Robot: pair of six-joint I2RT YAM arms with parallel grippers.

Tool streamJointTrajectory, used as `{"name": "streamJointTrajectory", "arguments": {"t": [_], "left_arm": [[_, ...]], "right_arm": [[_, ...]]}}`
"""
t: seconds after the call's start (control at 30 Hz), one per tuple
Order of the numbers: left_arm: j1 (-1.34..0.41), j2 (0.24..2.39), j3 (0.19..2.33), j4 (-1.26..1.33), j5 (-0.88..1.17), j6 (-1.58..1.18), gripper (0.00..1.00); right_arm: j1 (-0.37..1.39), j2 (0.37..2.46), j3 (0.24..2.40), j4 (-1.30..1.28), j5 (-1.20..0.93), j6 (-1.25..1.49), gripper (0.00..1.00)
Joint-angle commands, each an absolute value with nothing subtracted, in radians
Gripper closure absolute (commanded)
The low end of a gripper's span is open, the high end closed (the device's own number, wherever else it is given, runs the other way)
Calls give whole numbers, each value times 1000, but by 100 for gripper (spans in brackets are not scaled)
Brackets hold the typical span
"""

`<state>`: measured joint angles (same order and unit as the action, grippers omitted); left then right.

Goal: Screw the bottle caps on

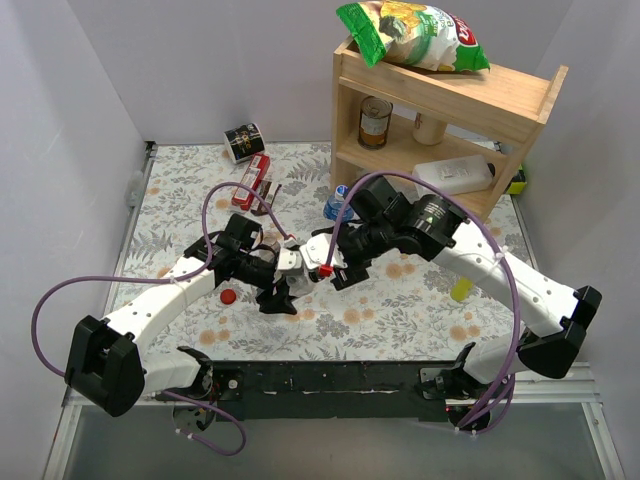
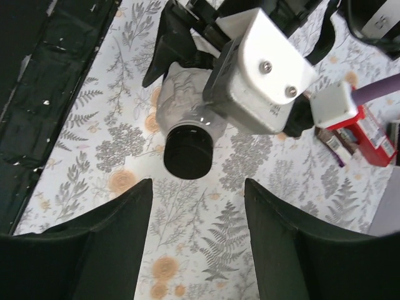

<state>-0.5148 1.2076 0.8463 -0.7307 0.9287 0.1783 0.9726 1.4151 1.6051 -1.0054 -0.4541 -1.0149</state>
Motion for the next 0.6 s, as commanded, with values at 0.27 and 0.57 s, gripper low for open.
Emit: {"name": "streamJointTrajectory", "arguments": {"t": [0.27, 0.57], "left_arm": [[-522, 1193, 882, -761, 982, 219, 100], [-522, 1187, 870, -744, 982, 207, 100]], "right_arm": [[1045, 1431, 1623, -971, -476, -1157, 42], [1060, 1445, 1626, -1000, -460, -1201, 57]]}}
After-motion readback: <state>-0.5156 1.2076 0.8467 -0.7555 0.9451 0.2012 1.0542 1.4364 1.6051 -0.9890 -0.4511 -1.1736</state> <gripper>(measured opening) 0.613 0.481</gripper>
